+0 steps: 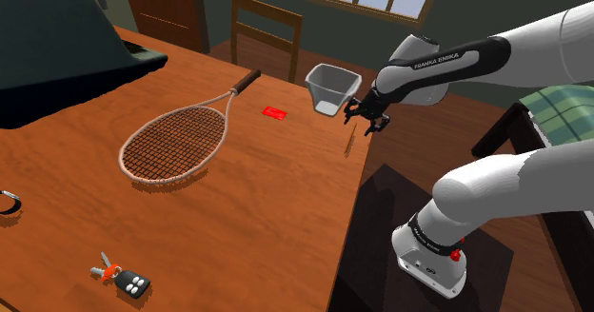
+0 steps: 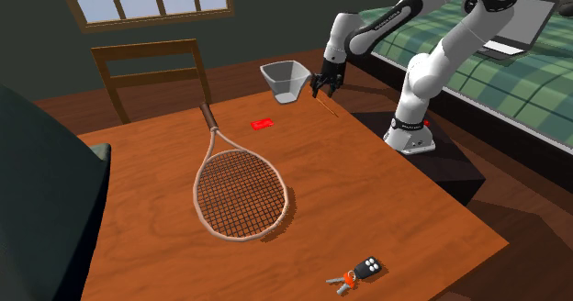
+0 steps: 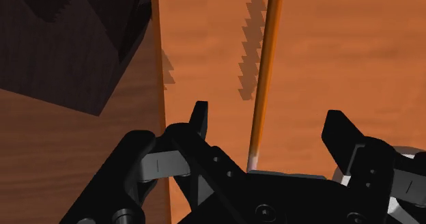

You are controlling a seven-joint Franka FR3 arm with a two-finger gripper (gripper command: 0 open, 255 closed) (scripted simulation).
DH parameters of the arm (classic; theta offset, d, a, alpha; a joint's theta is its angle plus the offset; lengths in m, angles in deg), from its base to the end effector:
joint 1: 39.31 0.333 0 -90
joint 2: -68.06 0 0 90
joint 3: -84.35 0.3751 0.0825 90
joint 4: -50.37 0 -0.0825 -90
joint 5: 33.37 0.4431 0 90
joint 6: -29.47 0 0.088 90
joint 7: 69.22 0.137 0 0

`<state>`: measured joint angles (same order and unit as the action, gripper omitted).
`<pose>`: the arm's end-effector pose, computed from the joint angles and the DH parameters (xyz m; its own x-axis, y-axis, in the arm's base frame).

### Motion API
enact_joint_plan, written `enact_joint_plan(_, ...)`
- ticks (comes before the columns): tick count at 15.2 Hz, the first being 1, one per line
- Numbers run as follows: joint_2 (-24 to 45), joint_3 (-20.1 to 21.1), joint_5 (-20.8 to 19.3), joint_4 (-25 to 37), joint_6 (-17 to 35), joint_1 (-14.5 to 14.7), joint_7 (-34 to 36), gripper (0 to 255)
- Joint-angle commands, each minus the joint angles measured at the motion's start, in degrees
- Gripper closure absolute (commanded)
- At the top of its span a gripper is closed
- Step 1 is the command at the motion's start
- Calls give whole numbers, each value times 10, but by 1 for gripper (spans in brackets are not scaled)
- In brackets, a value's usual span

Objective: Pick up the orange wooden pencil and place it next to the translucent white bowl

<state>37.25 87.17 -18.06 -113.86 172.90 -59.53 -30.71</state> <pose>0.3513 -0.1097 0.3332 0.3773 -0.9259 0.0194 -0.8997 -0.3714 -0.2292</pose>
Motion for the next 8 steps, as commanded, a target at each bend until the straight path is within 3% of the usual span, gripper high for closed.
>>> enact_joint_plan(1, 0, 0, 0, 0, 0, 0, 0, 0)
enact_joint_plan(3, 0, 0, 0, 0, 0, 0, 0, 0)
enact_joint_plan(7, -76, -5, -23, 27, -103, -17, 11, 0)
enact_joint_plan(8, -76, -5, -23, 27, -103, -17, 11, 0)
